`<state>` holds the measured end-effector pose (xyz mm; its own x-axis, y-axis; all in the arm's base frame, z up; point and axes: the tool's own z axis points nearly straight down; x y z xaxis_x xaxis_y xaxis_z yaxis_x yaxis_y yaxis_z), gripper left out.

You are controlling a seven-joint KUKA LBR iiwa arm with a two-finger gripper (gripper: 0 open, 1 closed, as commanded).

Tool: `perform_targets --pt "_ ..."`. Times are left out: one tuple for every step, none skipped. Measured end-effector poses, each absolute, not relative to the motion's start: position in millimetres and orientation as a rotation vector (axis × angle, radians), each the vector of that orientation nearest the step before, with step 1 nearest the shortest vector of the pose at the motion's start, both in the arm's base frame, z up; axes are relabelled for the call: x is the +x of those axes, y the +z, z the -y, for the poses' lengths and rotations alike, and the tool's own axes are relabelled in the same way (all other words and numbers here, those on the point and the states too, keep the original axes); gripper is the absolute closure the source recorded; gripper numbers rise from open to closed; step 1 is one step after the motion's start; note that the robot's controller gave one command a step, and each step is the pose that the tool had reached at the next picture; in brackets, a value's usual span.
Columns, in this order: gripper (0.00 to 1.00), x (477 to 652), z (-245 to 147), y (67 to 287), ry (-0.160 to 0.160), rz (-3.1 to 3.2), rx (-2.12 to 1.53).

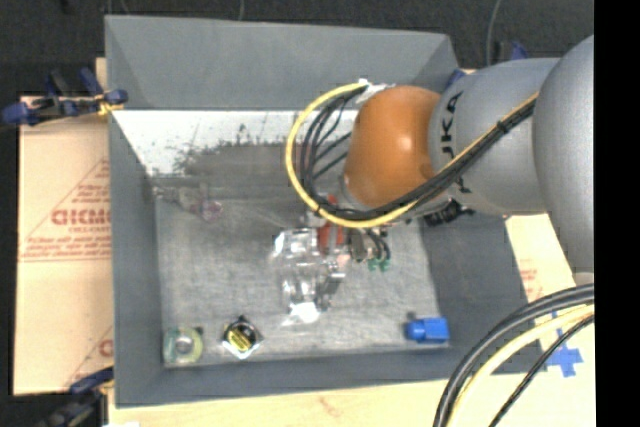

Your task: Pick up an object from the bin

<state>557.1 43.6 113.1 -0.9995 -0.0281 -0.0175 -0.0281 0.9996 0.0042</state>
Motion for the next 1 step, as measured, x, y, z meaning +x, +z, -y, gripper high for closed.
perform_targets --pt "0.00 547.0 -93.8 124.2 0.007 -3.126 0.226"
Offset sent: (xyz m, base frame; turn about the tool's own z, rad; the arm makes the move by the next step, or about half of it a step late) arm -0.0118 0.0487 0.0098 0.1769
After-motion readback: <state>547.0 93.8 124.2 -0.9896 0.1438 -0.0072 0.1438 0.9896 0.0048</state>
